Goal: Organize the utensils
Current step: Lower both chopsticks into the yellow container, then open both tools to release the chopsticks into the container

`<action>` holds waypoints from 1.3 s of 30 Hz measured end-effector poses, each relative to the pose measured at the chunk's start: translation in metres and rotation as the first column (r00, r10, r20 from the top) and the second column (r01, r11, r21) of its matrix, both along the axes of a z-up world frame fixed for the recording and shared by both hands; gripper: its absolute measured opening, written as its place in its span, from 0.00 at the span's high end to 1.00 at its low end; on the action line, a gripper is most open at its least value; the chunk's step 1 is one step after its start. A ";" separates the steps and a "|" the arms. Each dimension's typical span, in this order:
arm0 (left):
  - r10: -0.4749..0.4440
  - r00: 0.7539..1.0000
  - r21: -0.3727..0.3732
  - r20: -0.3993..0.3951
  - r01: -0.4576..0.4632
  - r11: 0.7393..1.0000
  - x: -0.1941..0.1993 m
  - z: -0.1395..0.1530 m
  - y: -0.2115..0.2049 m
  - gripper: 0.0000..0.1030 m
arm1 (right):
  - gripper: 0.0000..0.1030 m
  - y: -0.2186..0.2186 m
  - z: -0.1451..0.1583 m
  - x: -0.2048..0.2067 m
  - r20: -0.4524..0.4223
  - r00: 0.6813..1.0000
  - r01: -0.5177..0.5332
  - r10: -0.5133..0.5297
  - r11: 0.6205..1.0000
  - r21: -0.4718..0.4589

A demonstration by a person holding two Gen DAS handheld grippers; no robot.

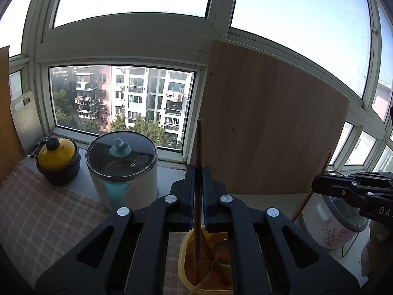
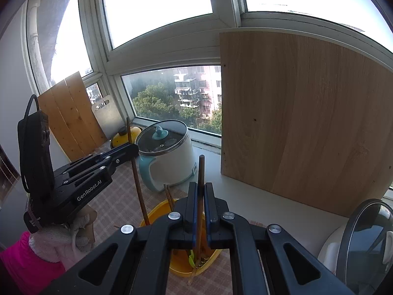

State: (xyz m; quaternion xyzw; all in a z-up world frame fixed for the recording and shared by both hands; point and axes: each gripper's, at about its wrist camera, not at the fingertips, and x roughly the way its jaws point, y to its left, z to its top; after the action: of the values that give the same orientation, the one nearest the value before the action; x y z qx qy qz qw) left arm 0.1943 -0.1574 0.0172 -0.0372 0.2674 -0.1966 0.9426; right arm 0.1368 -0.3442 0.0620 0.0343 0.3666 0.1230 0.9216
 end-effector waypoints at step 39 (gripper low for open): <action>-0.052 0.996 0.022 -0.070 0.053 0.998 -0.059 -0.002 0.033 0.92 | 0.73 0.020 -0.036 -0.014 -0.058 0.998 0.014 -0.018 0.998 -0.055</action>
State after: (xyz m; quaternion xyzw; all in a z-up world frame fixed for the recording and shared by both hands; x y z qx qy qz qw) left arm 0.1356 -0.1245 0.0150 -0.0257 0.3031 -0.2167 0.9276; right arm 0.1227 -0.3245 0.0258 0.0156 0.3965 0.1045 0.9119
